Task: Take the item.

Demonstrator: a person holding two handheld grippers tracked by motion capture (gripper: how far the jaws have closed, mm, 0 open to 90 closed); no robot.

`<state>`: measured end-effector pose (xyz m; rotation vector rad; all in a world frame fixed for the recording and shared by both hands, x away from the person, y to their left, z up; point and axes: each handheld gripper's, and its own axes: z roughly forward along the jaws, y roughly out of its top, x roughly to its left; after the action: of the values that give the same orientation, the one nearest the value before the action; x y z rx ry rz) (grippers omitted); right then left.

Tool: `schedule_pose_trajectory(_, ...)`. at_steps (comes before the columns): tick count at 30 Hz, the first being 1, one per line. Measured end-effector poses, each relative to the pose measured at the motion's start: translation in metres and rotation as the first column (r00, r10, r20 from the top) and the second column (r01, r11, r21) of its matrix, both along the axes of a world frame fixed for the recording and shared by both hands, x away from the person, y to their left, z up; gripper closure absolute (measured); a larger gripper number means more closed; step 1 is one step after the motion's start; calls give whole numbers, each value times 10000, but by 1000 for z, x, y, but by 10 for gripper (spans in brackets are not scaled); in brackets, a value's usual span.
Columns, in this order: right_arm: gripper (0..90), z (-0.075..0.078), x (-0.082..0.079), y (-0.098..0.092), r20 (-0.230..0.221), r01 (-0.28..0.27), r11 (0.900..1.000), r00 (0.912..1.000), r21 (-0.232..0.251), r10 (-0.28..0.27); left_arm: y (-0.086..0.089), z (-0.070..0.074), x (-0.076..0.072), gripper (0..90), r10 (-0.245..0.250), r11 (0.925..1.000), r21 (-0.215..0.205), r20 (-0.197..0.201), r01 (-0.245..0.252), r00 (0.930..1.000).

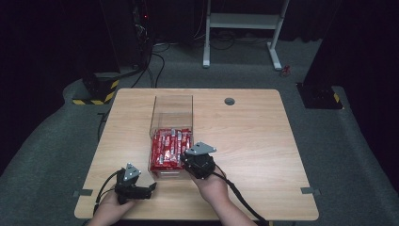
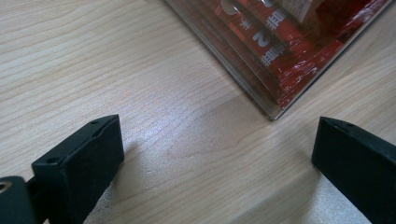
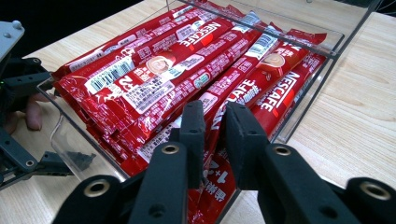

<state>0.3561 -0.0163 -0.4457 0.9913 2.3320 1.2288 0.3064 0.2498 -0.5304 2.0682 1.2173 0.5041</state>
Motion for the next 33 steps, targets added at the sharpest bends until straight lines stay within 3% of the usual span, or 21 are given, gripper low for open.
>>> schedule_pose_trajectory(7, 881, 1, -1, -1, 46, 36, 9999, 10000, 166, -37, 0, 0, 0, 26, -11, 10000, 1, 8, 11, 10000)
schedule_pose_trajectory(14, 893, 5, -5, -3, 186, -22, 9997, 9998, 251, 17, 0, 0, 0, 26, -13, 10000, 4, 7, 13, 10000)
schedule_pose_trajectory(33, 895, 6, -23, -17, 35, -40, 9967, 10000, 812, 37, -1, 0, 0, 21, -1, 10000, 30, -13, 1, 10000)
